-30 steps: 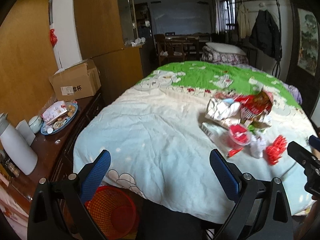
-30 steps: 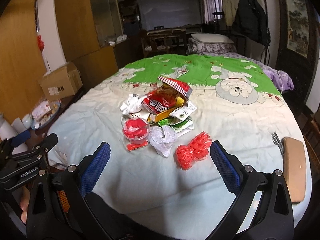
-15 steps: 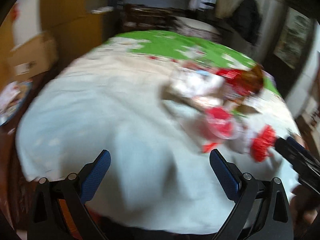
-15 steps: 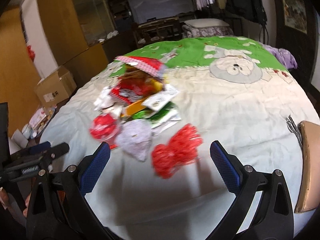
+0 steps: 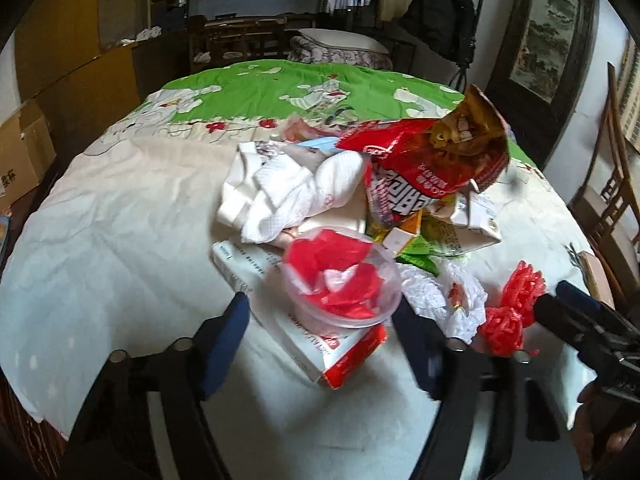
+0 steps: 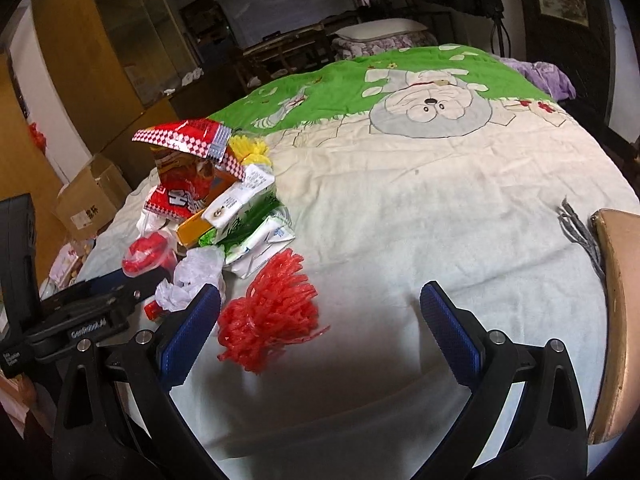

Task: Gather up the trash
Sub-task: 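Grasp the clear cup of red tissue with the left tool while the right tool grasps red plastic strands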

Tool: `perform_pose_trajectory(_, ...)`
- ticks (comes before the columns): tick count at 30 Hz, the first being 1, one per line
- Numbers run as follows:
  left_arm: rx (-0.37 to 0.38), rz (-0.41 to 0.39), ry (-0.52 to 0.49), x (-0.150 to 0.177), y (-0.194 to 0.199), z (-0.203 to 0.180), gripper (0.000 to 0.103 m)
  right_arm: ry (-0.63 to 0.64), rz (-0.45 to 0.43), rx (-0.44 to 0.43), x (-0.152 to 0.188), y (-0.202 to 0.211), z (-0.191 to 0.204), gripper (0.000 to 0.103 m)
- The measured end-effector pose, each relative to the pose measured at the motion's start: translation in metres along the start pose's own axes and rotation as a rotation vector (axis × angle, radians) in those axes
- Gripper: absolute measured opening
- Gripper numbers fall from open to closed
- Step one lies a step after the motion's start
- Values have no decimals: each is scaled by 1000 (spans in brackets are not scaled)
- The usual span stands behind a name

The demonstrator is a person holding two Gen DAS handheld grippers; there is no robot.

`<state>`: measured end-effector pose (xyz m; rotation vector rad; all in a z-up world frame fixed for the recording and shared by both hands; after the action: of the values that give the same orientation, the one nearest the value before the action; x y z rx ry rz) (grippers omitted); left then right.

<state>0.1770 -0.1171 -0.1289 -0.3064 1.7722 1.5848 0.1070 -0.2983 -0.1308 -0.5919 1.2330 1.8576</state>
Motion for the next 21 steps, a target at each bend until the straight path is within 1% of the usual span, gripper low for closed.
perform_pose_trajectory(4,44,-7,-14,-2,2,-6,72,11,12,-21,3,-4,6,96)
perform_pose_trajectory(7,22,-24,-31,-8,-1,-11,72,15,14,-16,3,-7,8,96)
perform_pose_trajectory(8,13,-28,-33,-9,-2,-12,70,13,12,-19,3,-8,8,96)
perform_pose_trajectory(9,10,-31,-32,-10,-3,-11,64,12,8,-22,3,-9,8,96)
perform_pose_trajectory(10,26,-31,-31,-12,-2,-11,54,16,4,-27,2,-10,9,94)
perform_pose_trajectory(11,46,-28,-27,-13,-1,-10,54,23,2,-35,2,-11,10,90)
perform_pose_trajectory(13,59,-45,-14,-12,7,-5,54,34,16,-52,2,-12,13,60)
perform_pose_trajectory(14,58,-57,-11,-12,13,-2,54,32,23,-65,3,-12,14,55)
perform_pose_trajectory(16,59,-72,-3,-11,24,3,54,23,20,-85,2,-9,17,33)
perform_pose_trajectory(17,62,-79,4,-11,31,7,54,24,16,-87,0,-6,19,30)
perform_pose_trajectory(21,57,-124,27,-11,63,15,54,66,-47,-76,-9,15,32,26)
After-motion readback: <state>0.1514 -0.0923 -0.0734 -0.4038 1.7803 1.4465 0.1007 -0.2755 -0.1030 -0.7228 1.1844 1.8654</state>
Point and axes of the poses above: each gripper's, at about its wrist camera, not at the fingertips, and y roughly against the way its jaws point, z to its left, x to its underside, the point moved 3 cm from there along -y, roughly the way its jaws point, and after that the axes turned 9 degrees about -x, right-handed, at the moved point
